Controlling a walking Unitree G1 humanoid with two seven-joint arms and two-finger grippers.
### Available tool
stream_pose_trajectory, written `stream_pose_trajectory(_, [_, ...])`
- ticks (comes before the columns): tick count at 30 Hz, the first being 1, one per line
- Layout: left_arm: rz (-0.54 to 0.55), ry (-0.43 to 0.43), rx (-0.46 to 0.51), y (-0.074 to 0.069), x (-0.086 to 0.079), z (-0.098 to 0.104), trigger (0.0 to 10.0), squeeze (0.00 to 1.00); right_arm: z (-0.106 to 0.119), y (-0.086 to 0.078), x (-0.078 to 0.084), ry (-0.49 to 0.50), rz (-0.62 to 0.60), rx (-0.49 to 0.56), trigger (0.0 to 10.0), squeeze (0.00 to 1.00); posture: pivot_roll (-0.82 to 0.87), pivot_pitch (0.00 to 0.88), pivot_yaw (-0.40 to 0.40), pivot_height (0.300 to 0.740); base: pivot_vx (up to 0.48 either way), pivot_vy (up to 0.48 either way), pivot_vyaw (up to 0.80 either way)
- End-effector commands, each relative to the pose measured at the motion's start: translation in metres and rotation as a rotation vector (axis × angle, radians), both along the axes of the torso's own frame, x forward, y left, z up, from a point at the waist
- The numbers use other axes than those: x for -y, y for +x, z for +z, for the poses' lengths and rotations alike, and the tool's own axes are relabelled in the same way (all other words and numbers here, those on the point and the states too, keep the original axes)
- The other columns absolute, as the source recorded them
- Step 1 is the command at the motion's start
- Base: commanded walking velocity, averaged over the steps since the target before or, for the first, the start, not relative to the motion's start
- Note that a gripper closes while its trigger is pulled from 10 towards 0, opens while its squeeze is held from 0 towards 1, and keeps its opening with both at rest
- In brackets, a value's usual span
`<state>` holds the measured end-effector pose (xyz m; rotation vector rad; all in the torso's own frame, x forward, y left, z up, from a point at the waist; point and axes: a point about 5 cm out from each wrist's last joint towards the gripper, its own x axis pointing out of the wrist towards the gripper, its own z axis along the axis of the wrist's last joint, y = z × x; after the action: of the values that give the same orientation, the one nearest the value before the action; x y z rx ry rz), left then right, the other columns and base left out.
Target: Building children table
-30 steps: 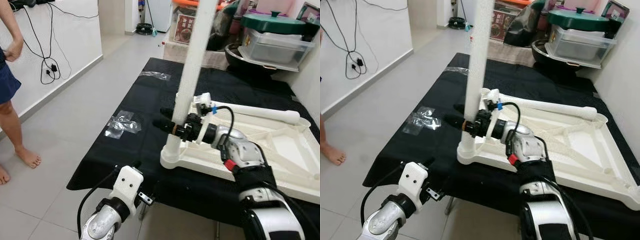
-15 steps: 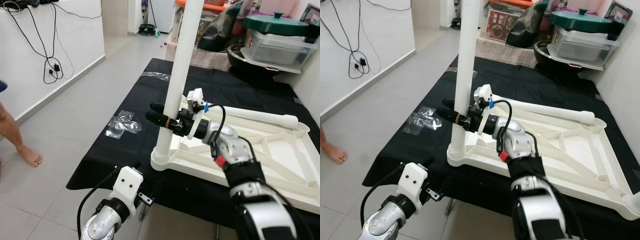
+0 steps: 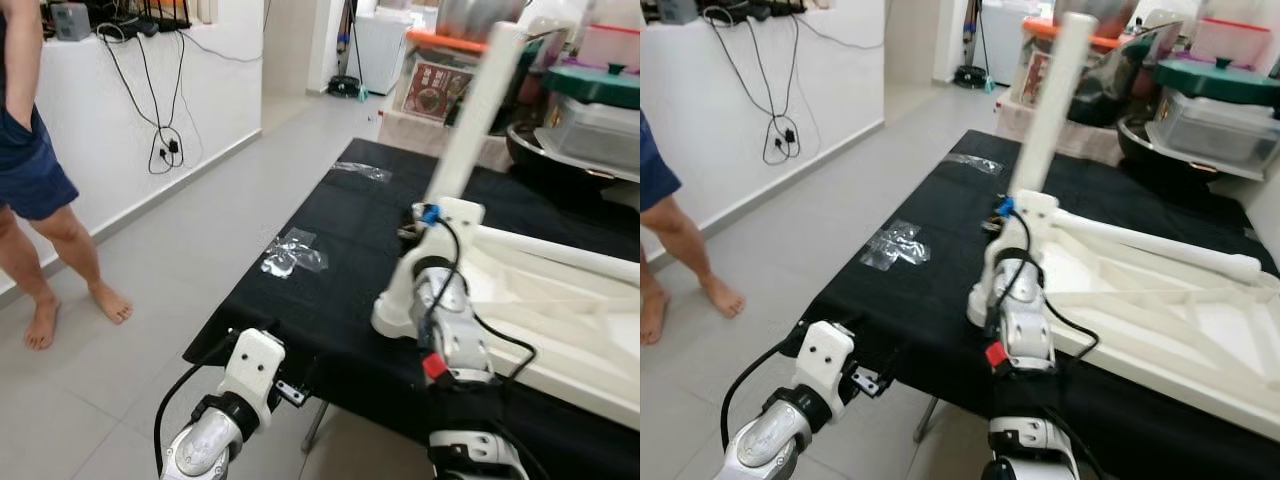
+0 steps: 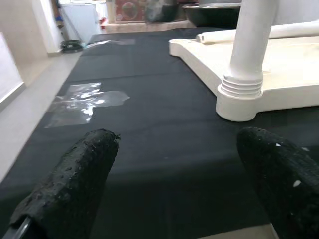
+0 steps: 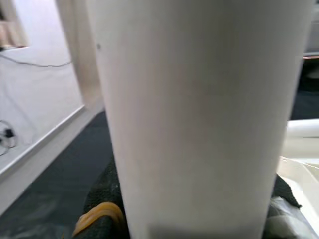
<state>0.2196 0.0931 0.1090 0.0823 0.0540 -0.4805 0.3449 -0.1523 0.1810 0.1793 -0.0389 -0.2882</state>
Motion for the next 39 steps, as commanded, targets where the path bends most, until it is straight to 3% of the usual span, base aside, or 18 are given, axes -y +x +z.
stream_pose_trajectory(1, [-0.007,0.004,-0.007,-0.001,0.002,-0.001,10.0,0.0,-0.033,-0.011,-0.028,0.165,-0.007,-0.117,1.6,0.0,0.12,0.0,-0.118,0.74,0.0,0.0,0.0])
stream_pose_trajectory(3, [-0.006,0.004,-0.006,-0.001,0.002,-0.001,10.0,0.0,-0.032,-0.011,-0.035,0.18,-0.001,-0.118,1.6,0.0,0.12,0.0,-0.118,0.74,0.0,0.0,0.0])
stream_pose_trajectory(4, [-0.006,0.004,-0.006,-0.001,0.002,-0.001,10.0,0.0,-0.028,-0.009,-0.043,0.169,0.049,-0.092,10.0,0.0,0.12,0.0,-0.118,0.74,0.0,0.0,0.0])
stream_pose_trajectory(6, [-0.005,0.004,-0.007,-0.001,0.002,-0.001,10.0,0.0,-0.024,-0.01,-0.048,0.155,0.07,-0.078,10.0,0.0,0.12,0.0,-0.118,0.74,0.0,0.0,0.0])
stream_pose_trajectory(7, [-0.005,0.004,-0.008,-0.001,0.002,-0.001,10.0,0.0,-0.021,-0.009,-0.052,0.142,0.114,-0.049,10.0,1.0,0.12,0.0,-0.12,0.74,0.0,0.0,0.0])
stream_pose_trajectory(11, [-0.005,0.003,-0.009,0.0,0.002,-0.001,10.0,0.0,-0.016,-0.008,-0.052,0.066,0.171,-0.008,10.0,1.0,0.12,0.0,-0.12,0.74,0.0,0.0,0.0])
stream_pose_trajectory(12, [-0.006,0.003,-0.01,0.0,0.002,-0.001,10.0,0.0,-0.015,-0.005,-0.044,-0.017,0.165,0.013,10.0,0.0,0.11,0.0,-0.118,0.74,0.0,0.0,0.0])
stream_pose_trajectory(14, [-0.007,0.003,-0.011,0.0,0.002,-0.002,10.0,0.0,-0.014,-0.002,-0.036,-0.113,0.155,0.035,10.0,0.0,0.11,0.0,-0.119,0.74,0.0,0.0,0.0])
stream_pose_trajectory(15, [-0.006,0.004,-0.009,0.0,0.002,-0.001,10.0,0.0,-0.019,0.005,-0.034,-0.091,0.258,0.013,10.0,0.0,0.11,0.0,-0.118,0.74,0.0,0.0,0.0])
stream_pose_trajectory(16, [-0.005,0.005,-0.007,0.0,0.002,-0.001,10.0,0.0,-0.012,0.013,-0.018,-0.02,0.296,0.069,10.0,0.0,0.11,0.0,-0.119,0.74,0.0,0.0,0.0])
stream_pose_trajectory(20, [-0.006,0.005,-0.007,0.0,0.002,-0.001,10.0,0.0,-0.007,0.016,-0.011,0.021,0.307,0.104,10.0,0.0,0.11,0.0,-0.119,0.74,0.0,0.0,0.0])
stream_pose_trajectory(23, [-0.005,0.006,-0.009,0.0,0.001,-0.002,10.0,0.0,-0.001,0.021,-0.018,0.099,0.57,0.094,10.0,0.0,0.12,0.0,-0.117,0.74,0.0,0.0,0.0])
stream_pose_trajectory(24, [-0.005,0.006,-0.009,0.0,0.001,-0.002,10.0,0.0,-0.001,0.021,-0.018,0.099,0.57,0.094,10.0,0.0,0.12,0.0,-0.117,0.74,0.0,0.0,0.0])
stream_pose_trajectory(27, [-0.007,0.009,-0.011,0.001,0.001,-0.003,10.0,0.0,0.013,0.02,-0.031,0.126,0.917,0.124,10.0,0.0,0.12,0.0,-0.113,0.74,0.0,0.0,0.0])
stream_pose_trajectory(28, [-0.007,0.009,-0.011,0.001,0.001,-0.003,10.0,0.0,0.013,0.02,-0.031,0.126,0.917,0.124,10.0,0.0,0.12,0.0,-0.113,0.74,0.0,0.0,0.0])
stream_pose_trajectory(32, [-0.008,0.012,-0.009,0.002,0.002,-0.002,10.0,0.0,0.023,0.011,-0.042,-0.023,1.269,0.139,10.0,0.0,0.12,0.0,-0.117,0.74,0.0,0.0,0.0])
stream_pose_trajectory(39, [-0.008,0.023,-0.001,0.001,0.004,-0.002,10.0,0.0,0.028,0.022,-0.048,-0.133,1.369,0.138,10.0,0.0,0.15,0.0,-0.144,0.74,0.0,0.0,0.0])
